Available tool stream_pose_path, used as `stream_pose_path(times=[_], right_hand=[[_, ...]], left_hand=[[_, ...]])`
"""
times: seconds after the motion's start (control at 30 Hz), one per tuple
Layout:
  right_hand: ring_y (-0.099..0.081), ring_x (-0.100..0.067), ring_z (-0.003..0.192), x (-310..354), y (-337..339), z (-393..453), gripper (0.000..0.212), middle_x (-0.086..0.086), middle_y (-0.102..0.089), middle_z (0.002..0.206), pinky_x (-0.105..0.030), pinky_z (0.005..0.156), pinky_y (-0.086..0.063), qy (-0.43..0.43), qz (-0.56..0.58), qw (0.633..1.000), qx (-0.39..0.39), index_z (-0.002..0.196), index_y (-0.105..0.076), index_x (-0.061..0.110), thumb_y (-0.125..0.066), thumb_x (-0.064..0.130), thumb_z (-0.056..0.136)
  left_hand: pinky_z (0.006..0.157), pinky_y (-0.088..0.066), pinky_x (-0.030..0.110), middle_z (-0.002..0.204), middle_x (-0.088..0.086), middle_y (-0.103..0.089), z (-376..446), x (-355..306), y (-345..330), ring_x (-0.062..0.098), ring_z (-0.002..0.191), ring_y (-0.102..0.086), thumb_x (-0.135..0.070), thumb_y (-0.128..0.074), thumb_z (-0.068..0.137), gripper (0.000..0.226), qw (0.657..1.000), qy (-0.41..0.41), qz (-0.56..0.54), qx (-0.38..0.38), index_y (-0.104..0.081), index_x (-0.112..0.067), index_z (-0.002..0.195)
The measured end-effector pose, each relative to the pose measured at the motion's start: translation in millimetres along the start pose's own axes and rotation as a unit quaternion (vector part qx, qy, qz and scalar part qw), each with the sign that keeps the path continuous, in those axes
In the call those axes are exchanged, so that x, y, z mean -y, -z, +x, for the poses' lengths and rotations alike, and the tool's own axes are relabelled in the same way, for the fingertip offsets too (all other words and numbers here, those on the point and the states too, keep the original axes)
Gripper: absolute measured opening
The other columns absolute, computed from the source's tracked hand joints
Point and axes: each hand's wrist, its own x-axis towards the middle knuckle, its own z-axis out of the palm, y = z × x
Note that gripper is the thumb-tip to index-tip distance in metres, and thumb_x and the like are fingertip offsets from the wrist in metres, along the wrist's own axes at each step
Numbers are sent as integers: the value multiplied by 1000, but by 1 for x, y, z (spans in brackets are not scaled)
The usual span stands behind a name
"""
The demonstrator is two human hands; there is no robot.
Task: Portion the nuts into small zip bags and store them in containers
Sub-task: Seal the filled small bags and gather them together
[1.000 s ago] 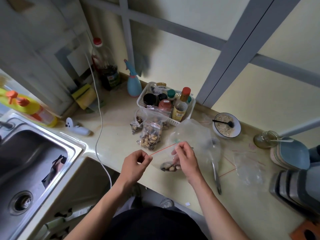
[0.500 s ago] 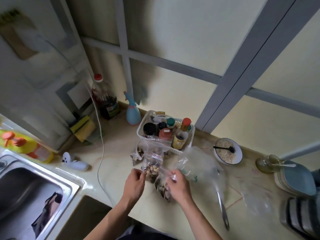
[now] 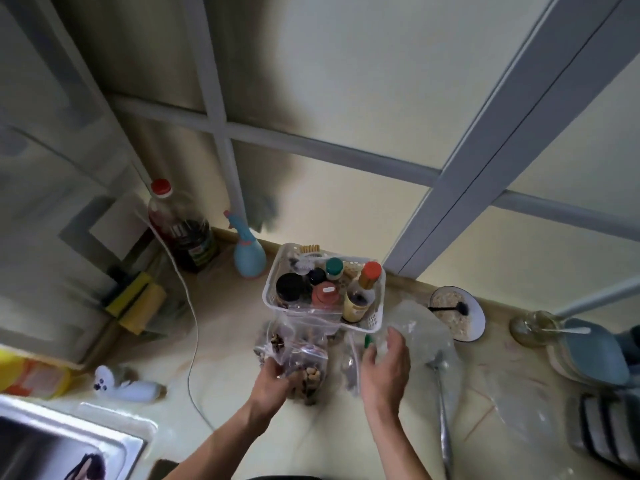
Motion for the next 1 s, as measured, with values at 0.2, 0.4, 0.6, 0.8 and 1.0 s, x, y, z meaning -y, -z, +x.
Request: stream_pose_path(times=[0.2,0.4,0.6,0.8,1.0], right_hand=[[-61,-8,91,8,-13,-19,21,10,-62,97,-31,77,-54,225,53,971,54,95,-66,19,-63,-1,88],[-49,-3,127,6,-41,-36,37,17,-57,131,-20,113,-30,281,-40,931,231,124,-63,32,-62,25,87],[-59,-10,109,-2,-37,-37,36,14,-66,115,-36,102,-45,272,-112,915,276,115,-57,32,-67,29,80],[-62,0,91,2,-8,-31,25,12,-64,103,-12,79,-49,199,-6,921,335,104,-65,24,-74,13,83],[-68,-5,81,4,22,-17,11,9,-67,93,-20,75,-54,140,82,922,350,88,-76,25,-76,15,84]], left_hand=[[84,-59,40,96,-1,-78,10,-2,-2,20,94,-73,-39,-71,65,45,998,-2,-49,-26,-75,-17,103],[83,-57,36,101,9,-77,0,1,-4,25,97,-73,-21,-71,78,34,997,-18,-77,4,-71,-8,109],[73,-53,27,92,12,-75,-13,2,5,20,84,-69,-25,-77,69,39,997,-16,-72,-2,-67,-7,102],[85,-49,33,92,6,-67,-31,1,11,22,91,-62,-30,-75,73,29,995,-101,10,-22,-56,-13,88],[74,-43,36,80,8,-61,-47,-16,6,19,81,-59,-12,-71,90,29,987,-160,-20,-1,-45,-9,77]])
